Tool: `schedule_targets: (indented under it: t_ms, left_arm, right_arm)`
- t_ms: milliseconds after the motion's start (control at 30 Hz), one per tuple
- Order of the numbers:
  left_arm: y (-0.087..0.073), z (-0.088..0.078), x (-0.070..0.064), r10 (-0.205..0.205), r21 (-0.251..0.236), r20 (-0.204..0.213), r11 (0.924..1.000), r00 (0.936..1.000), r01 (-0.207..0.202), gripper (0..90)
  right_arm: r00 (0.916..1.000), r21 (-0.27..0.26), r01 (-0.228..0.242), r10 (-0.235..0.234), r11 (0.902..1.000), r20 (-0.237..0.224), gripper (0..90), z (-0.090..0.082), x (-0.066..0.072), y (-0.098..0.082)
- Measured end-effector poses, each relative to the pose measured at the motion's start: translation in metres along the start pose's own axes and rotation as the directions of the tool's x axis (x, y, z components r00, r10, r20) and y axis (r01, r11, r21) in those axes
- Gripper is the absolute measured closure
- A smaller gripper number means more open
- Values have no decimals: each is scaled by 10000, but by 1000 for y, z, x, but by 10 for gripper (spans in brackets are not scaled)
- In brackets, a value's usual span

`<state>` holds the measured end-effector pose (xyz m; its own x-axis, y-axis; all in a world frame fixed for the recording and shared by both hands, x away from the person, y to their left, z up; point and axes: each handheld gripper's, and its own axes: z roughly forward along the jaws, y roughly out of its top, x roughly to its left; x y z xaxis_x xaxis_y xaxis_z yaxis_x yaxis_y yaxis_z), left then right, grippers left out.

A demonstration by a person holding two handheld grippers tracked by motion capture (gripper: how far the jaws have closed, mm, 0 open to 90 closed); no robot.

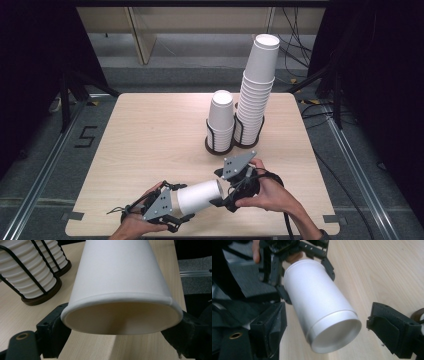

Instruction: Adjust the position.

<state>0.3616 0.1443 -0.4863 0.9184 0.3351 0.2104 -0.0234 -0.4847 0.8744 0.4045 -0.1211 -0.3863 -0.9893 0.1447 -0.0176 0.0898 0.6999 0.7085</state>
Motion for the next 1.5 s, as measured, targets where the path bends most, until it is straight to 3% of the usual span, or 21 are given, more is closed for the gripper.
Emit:
schedule_targets:
  t_ms: [167, 300, 367, 400, 533, 567, 600, 733, 833, 933, 1000, 1067, 1133, 1167, 1200, 1233, 1300, 1333, 1367, 1400, 1500]
  left_arm:
    - [2, 0, 0, 56, 512, 66, 9987, 10000, -59, 143]
    - [7, 1, -5, 226, 1091, 314, 9937, 9993, -259, 143]
    - [8, 0, -5, 295, 1200, 381, 9922, 9988, -339, 143]
    - [8, 1, -7, 211, 1156, 359, 9930, 9991, -251, 143]
    - [13, 2, -10, 406, 1304, 496, 9904, 9979, -467, 144]
    - [13, 2, -11, 296, 1177, 488, 9924, 9984, -352, 144]
    - [14, 1, -11, 355, 1297, 552, 9906, 9978, -424, 144]
    - [16, 0, -12, 313, 1111, 631, 9931, 9975, -381, 146]
    - [17, -2, -12, 514, 1137, 668, 9918, 9964, -588, 147]
    - [18, -4, -12, 520, 946, 756, 9938, 9958, -590, 147]
    - [17, -4, -12, 548, 703, 773, 9957, 9955, -603, 141]
    - [15, -5, -9, 409, 369, 760, 9984, 9963, -438, 122]
    - [13, -5, -9, 129, -17, 785, 9999, 9968, -128, 96]
    - [12, -5, -8, -37, -407, 787, 9991, 9969, 69, 96]
    - [11, -7, -6, -246, -710, 671, 9970, 9974, 294, 81]
    - [10, -8, -4, -490, -1005, 564, 9934, 9972, 545, 81]
    - [9, -10, 1, -943, -1391, 453, 9852, 9945, 997, 49]
    - [8, -12, 1, -1110, -1628, 426, 9798, 9929, 1165, 80]
    - [7, -12, 2, -1269, -1893, 471, 9728, 9908, 1336, 80]
    - [7, -13, 3, -1456, -1988, 444, 9683, 9884, 1515, 82]
    - [8, -12, 4, -2040, -2332, 533, 9493, 9775, 2108, 103]
  right_arm:
    - [9956, 804, 895, -914, 9927, 204, 159, 10, 11, 5]
    - [9838, 1543, 1659, -1743, 9740, 425, 168, 22, 18, 9]
    - [9825, 1652, 1720, -1812, 9712, 426, 168, 25, 20, 9]
    - [9784, 1946, 1969, -2052, 9609, 234, 170, 29, 22, 10]
    - [9758, 2493, 1944, -2130, 9487, 499, 172, 34, 29, 10]
    - [9635, 2553, 2520, -2665, 9335, 234, 171, 40, 28, 10]
    - [9635, 2553, 2520, -2665, 9335, 234, 171, 40, 28, 10]
    - [9432, 3028, 3105, -3316, 9011, 198, 158, 51, 32, 10]
    - [9395, 3255, 3154, -3416, 8914, 252, 168, 55, 33, 10]
    - [9244, 3416, 3511, -3808, 8718, 218, 199, 58, 32, 9]
    - [9207, 3404, 3636, -3902, 8672, 107, 214, 59, 32, 8]
    - [9207, 3370, 3668, -3903, 8671, 21, 217, 58, 32, 7]
    - [9330, 3064, 3452, -3596, 8871, -101, 214, 55, 28, 5]
    - [9330, 3064, 3452, -3596, 8871, -101, 214, 55, 28, 5]
    - [9388, 2519, 3387, -3435, 9066, -259, 223, 51, 23, 3]
    - [9388, 2519, 3387, -3435, 9066, -259, 223, 51, 23, 3]
    - [9553, 1847, 2951, -2930, 9375, -391, 224, 45, 16, -1]
    - [9626, 1050, 2697, -2650, 9572, -564, 225, 40, 8, -4]
    - [9626, 1050, 2697, -2650, 9572, -564, 225, 40, 8, -4]
    - [9671, 306, 2494, -2473, 9679, -590, 226, 34, 1, -7]
    - [9760, -242, 2056, -2068, 9783, -679, 225, 29, -2, -8]
